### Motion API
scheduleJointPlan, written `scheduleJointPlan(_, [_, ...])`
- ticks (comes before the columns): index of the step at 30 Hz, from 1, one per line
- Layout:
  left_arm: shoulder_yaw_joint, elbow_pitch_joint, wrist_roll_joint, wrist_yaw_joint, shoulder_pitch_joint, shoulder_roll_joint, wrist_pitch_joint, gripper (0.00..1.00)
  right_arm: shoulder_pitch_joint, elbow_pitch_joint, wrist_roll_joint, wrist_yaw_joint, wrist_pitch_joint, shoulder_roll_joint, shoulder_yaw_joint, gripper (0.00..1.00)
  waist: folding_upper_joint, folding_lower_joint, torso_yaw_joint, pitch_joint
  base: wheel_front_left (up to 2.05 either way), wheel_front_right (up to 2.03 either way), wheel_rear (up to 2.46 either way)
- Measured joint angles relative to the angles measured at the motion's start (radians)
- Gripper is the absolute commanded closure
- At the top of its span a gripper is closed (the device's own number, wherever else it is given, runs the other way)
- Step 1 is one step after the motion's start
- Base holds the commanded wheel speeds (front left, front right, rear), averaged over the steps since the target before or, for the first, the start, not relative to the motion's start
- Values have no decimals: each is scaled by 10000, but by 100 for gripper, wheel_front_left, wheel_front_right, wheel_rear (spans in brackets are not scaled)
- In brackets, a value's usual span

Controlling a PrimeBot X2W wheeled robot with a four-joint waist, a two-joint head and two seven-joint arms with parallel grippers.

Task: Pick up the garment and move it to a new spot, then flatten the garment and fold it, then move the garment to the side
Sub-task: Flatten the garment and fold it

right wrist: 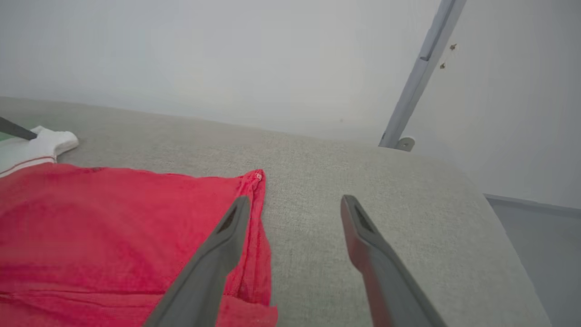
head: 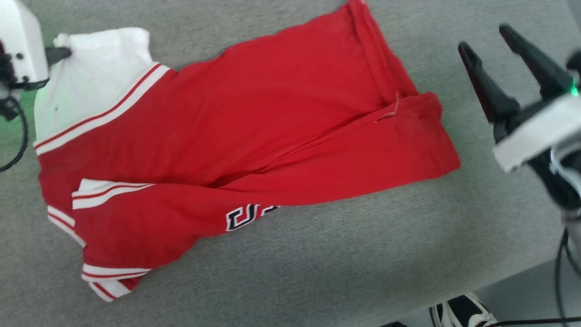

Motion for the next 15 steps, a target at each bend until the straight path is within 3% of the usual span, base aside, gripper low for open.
scheduleJointPlan(8, [219, -244, -96, -274, -487, -769, -692, 100, -3666, 2763, 1041, 2, 2623, -295, 1536, 0, 0, 0, 844, 507, 0, 0, 0])
scheduleJointPlan(11, [213, -364, -98, -357, -574, -905, -844, 100, -4541, 3544, 1490, 4, 3705, -418, 2451, 0, 0, 0, 1165, 700, 0, 0, 0])
scheduleJointPlan(15, [207, -451, -196, -395, -607, -1097, -1012, 100, -5210, 4113, 1802, 2, 4320, -577, 3202, 0, 0, 0, 1470, 839, 0, 0, 0])
